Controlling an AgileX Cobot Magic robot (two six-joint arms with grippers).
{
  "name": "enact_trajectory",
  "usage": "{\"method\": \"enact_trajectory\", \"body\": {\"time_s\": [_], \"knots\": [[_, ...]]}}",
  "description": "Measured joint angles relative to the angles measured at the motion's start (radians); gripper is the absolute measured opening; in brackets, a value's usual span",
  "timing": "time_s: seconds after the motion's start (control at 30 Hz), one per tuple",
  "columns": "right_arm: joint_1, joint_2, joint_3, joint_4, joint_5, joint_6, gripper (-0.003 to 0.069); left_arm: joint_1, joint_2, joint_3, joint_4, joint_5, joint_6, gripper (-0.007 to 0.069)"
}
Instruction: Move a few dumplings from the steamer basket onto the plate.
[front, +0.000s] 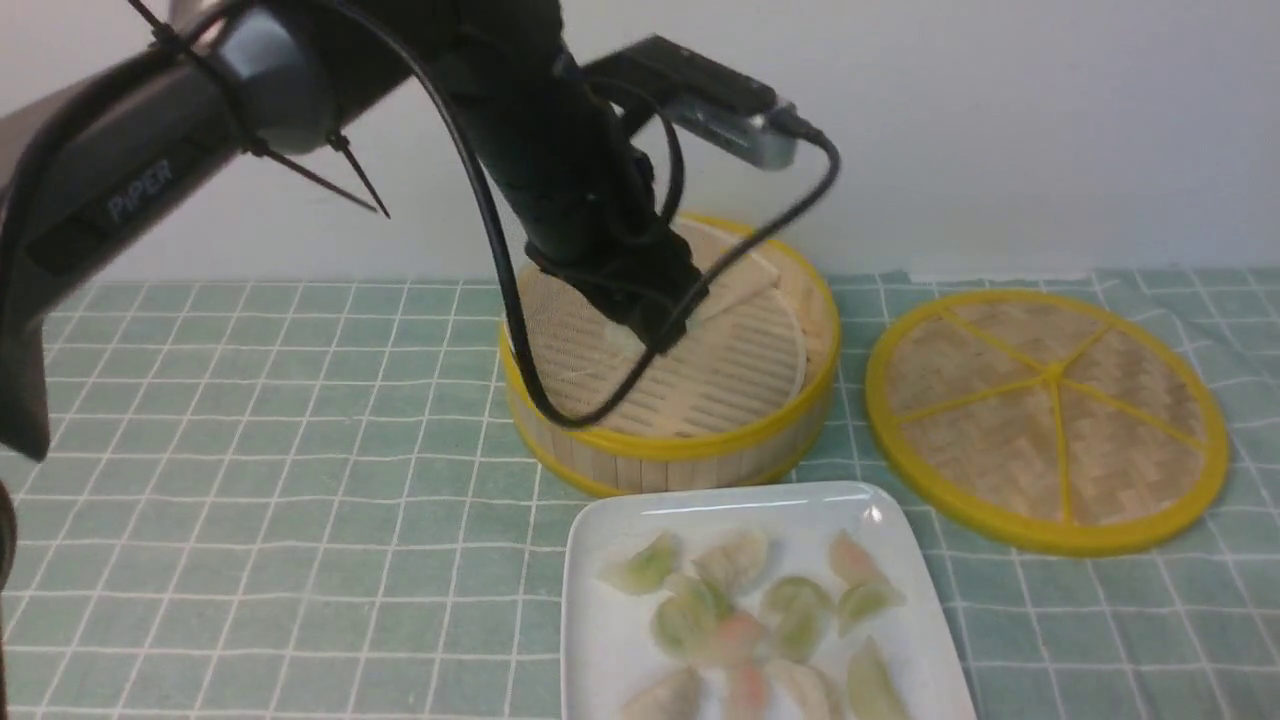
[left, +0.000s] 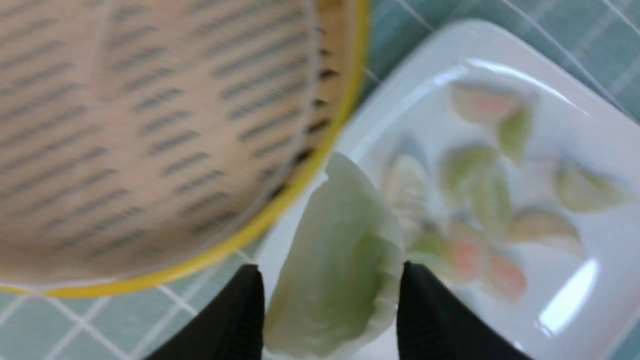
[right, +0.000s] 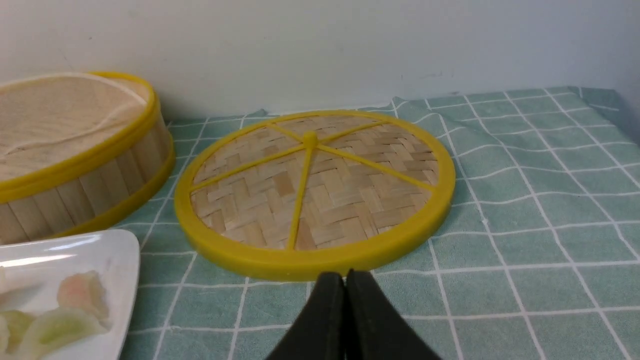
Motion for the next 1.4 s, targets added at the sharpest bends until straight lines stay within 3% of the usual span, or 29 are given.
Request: {"method": "enact_trajectory", "body": {"time_s": [0.27, 0.53, 0.73, 0.87, 0.93, 1.0, 1.03, 1.1, 1.13, 1.17, 1.23, 1.4], "knots": [[0.0, 0.0, 0.0, -0.001, 0.0, 0.0, -0.0014, -0.15, 0.083, 0.182, 0.04, -0.024, 0.001, 0.0308], [0.0, 0.0, 0.0, -0.002, 0.0, 0.0, -0.0014, -0.172, 0.172, 0.188, 0.052, -0.116, -0.078, 0.0313], [0.0, 0.0, 0.0, -0.003, 0.0, 0.0, -0.0014, -0.172, 0.173, 0.115, 0.075, -0.058, -0.17, 0.0498], [0.0, 0.0, 0.0, -0.003, 0.0, 0.0, -0.0014, -0.172, 0.173, 0.021, 0.077, -0.025, -0.198, 0.0508], [0.0, 0.0, 0.0, -0.003, 0.0, 0.0, -0.0014, -0.172, 0.156, -0.037, 0.077, -0.025, -0.226, 0.0468], [0.0, 0.0, 0.0, -0.003, 0.0, 0.0, -0.0014, -0.172, 0.108, -0.054, 0.077, -0.024, -0.249, 0.0349], [0.0, 0.0, 0.0, -0.003, 0.0, 0.0, -0.0014, -0.172, 0.103, -0.054, 0.077, -0.023, -0.25, 0.0336], [0.0, 0.0, 0.0, -0.003, 0.0, 0.0, -0.0014, -0.172, 0.003, -0.045, 0.077, -0.007, -0.26, 0.0141], [0.0, 0.0, 0.0, -0.003, 0.0, 0.0, -0.0014, -0.172, -0.007, -0.045, 0.077, -0.006, -0.26, 0.0127], [0.0, 0.0, 0.0, -0.003, 0.0, 0.0, -0.0014, -0.172, -0.096, -0.024, 0.076, -0.005, -0.264, 0.005], [0.0, 0.0, 0.0, -0.003, 0.0, 0.0, -0.0014, -0.172, -0.204, 0.018, 0.074, -0.005, -0.272, 0.0008], [0.0, 0.0, 0.0, -0.003, 0.0, 0.0, -0.0014, -0.172, -0.436, 0.178, 0.072, -0.049, -0.301, -0.0006]]}}
